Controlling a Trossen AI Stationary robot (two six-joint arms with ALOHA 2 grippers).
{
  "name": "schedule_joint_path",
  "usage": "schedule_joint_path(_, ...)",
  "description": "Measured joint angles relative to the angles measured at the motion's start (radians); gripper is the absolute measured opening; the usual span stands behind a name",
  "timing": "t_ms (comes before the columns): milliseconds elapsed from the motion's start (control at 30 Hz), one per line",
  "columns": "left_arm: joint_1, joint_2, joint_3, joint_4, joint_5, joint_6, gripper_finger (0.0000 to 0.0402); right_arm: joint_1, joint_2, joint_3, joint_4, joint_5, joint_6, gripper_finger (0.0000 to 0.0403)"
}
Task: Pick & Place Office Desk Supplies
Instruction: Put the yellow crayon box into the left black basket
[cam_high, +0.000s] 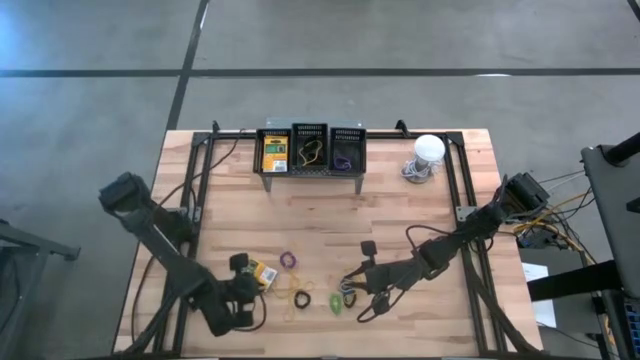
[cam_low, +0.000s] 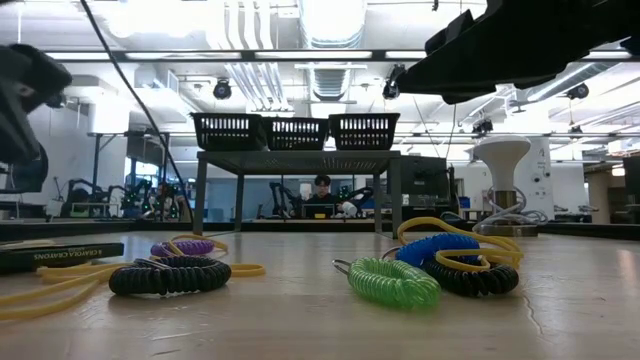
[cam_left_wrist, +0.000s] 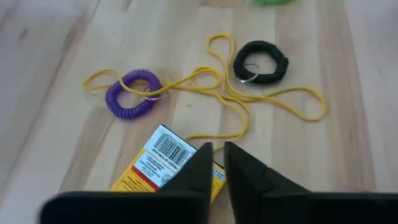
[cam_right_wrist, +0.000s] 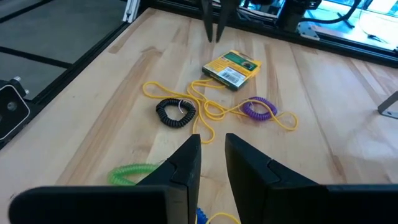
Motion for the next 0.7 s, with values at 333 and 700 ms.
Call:
schedule_joint_path(333,0.01,0.036,0.001,0.089,0.114,0.26,0.0201,-0.013,0.0,-0.003,0.0,-0.006,0.016,0.008)
schedule_joint_path(700,0.01,0.3,0.221,-0.179,-0.028,0.291,0.0166,-0.025,0.0,-0.008,-0.002,-0.006,0.024,0.0071)
